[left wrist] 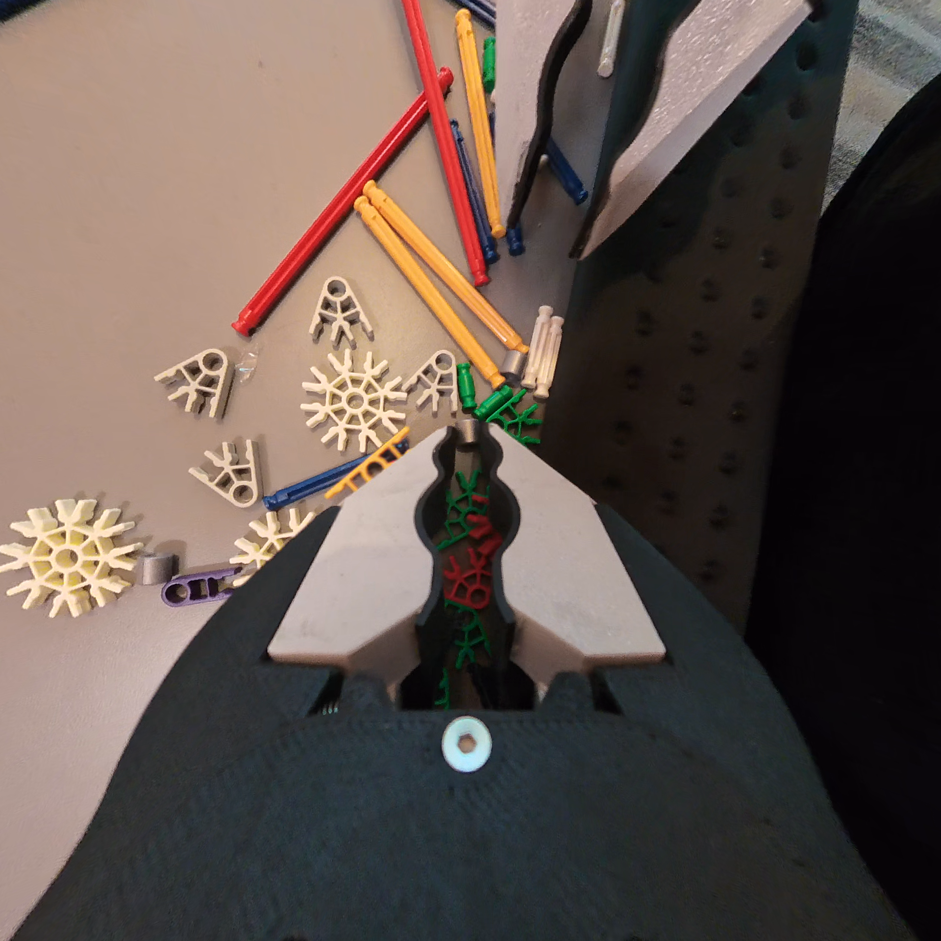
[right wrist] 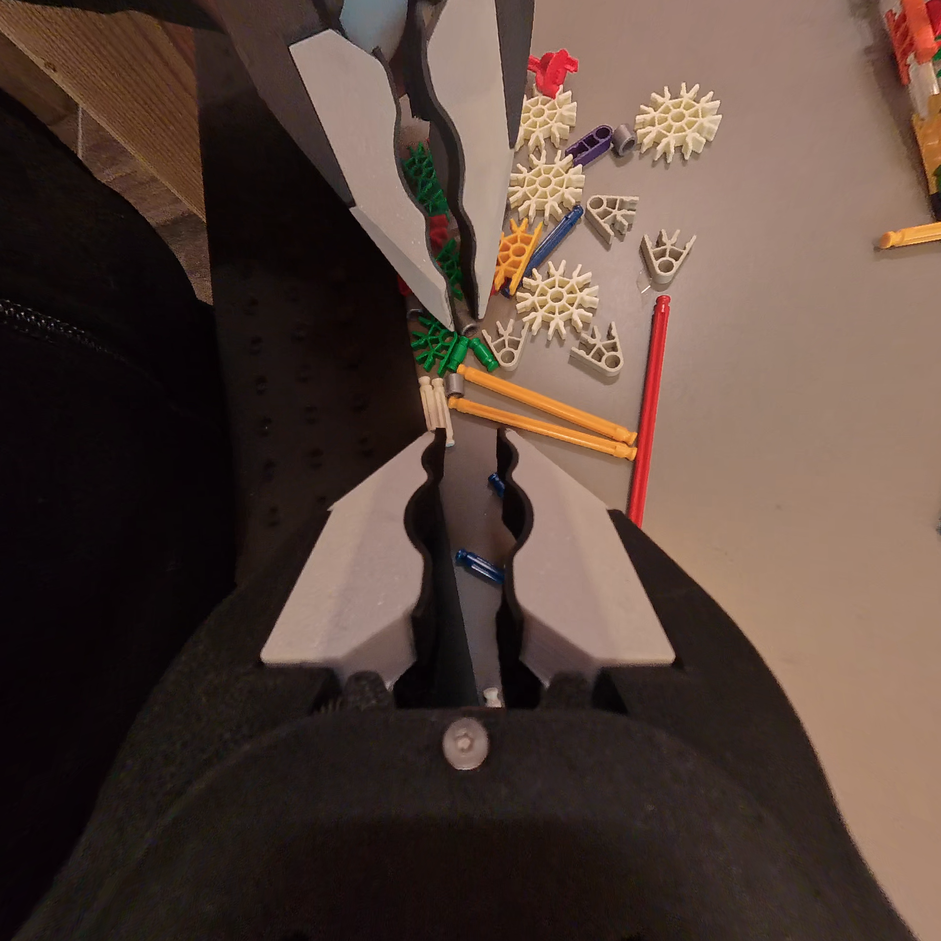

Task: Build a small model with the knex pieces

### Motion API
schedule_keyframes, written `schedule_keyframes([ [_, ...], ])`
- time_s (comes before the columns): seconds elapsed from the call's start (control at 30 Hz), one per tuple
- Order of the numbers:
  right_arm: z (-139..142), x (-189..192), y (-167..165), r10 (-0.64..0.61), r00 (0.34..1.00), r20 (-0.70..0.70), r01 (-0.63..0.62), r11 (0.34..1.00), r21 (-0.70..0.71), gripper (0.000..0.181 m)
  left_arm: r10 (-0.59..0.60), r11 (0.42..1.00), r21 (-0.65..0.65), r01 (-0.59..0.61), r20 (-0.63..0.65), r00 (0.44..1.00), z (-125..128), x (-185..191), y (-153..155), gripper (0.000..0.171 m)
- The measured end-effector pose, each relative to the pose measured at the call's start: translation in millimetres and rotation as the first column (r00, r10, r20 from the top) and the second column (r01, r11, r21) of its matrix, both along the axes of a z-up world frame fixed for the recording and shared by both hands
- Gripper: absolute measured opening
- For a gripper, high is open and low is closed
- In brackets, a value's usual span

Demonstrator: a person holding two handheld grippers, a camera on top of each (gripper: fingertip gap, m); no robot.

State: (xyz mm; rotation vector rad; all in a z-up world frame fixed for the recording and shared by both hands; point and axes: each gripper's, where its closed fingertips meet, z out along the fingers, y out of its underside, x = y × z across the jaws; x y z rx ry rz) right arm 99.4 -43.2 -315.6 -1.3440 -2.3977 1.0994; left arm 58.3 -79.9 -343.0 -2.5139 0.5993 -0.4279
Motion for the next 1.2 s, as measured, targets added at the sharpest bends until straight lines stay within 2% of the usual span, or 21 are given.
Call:
schedule_keyframes([
  [0.4, 4, -11, 7, -0.05, 0.999, -0.013, 0.049, 0.998, -0.049, 0.017, -0.019, 1.0, 0.026, 0.018, 0.038, 0.999, 1, 7, 8, 0.006],
  [0.57, 14, -25, 7, -0.049, 0.997, -0.066, 0.046, 0.998, -0.045, 0.018, -0.012, 0.996, 0.09, 0.006, 0.07, 0.997, 16, 2, 14, 0.006],
  [0.7, 28, -38, -3, -0.073, 0.996, -0.053, 0.061, 0.979, -0.197, 0.017, -0.057, 0.979, 0.198, 0.051, 0.021, 0.998, 39, -2, 22, 0.006],
  [0.83, 44, -51, -4, -0.141, 0.99, 0.021, 0.136, 0.889, -0.438, 0.015, -0.103, 0.943, 0.303, 0.136, -0.121, 0.987, 62, -5, 31, 0.005],
  [1.0, 50, -55, -2, -0.149, 0.979, 0.136, 0.201, 0.767, -0.61, 0.015, -0.136, 0.904, 0.348, 0.25, -0.321, 0.937, 75, -10, 37, 0.006],
  [1.1, 58, -55, -2, -0.141, 0.974, 0.176, 0.225, 0.674, -0.703, 0.014, -0.15, 0.888, 0.351, 0.296, -0.389, 0.909, 76, -10, 39, 0.006],
  [1.2, 60, -55, -1, -0.143, 0.971, 0.193, 0.24, 0.624, -0.744, 0.011, -0.155, 0.872, 0.368, 0.324, -0.42, 0.894, 80, -9, 42, 0.006],
])
